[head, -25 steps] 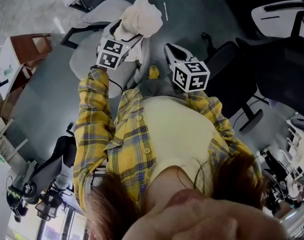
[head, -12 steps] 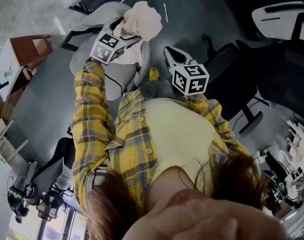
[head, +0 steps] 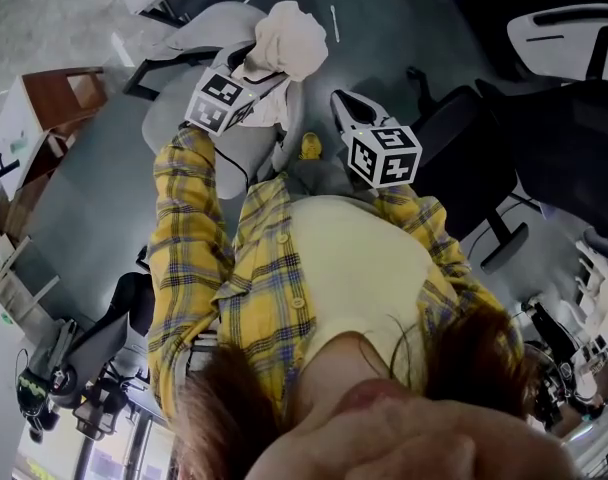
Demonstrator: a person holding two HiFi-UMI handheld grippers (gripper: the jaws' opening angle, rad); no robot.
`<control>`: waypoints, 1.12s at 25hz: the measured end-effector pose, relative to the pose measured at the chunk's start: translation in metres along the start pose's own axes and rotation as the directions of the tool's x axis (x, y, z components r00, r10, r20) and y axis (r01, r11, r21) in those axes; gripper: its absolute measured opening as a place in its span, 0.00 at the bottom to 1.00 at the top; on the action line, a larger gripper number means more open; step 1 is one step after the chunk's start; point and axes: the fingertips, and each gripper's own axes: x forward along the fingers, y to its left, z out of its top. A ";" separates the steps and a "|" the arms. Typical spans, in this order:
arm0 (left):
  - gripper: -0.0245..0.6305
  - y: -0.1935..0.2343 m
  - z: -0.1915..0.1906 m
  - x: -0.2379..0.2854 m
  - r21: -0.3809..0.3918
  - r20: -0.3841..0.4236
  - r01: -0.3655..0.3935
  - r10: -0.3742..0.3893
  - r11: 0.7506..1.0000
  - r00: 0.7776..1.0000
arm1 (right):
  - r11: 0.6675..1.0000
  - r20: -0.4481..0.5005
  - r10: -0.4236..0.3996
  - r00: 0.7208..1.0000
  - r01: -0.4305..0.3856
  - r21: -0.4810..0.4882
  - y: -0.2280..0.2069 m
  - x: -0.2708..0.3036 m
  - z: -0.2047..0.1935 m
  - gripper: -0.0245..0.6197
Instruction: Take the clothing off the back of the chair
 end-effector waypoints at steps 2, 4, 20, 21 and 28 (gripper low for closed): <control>0.52 -0.002 0.000 -0.002 0.000 0.006 -0.005 0.005 1.000 1.000 | 1.000 0.001 -0.004 1.000 0.004 -0.003 0.003 0.000 0.000 0.06; 0.49 -0.002 0.001 -0.004 0.006 0.009 -0.018 0.018 1.000 1.000 | 1.000 0.006 -0.007 1.000 0.007 -0.005 0.007 0.000 0.000 0.06; 0.18 -0.010 0.008 -0.019 0.001 -0.019 -0.141 0.141 0.990 0.990 | 0.999 0.060 -0.041 0.997 0.041 -0.011 0.032 -0.017 -0.001 0.06; 0.17 -0.011 0.009 -0.020 -0.004 -0.016 -0.150 0.150 0.989 0.989 | 0.999 0.063 -0.041 0.997 0.042 -0.012 0.033 -0.018 -0.002 0.06; 0.15 -0.014 0.024 -0.035 -0.044 0.038 -0.210 0.212 0.977 0.977 | 0.999 0.082 -0.049 0.995 0.051 -0.015 0.040 -0.027 -0.008 0.06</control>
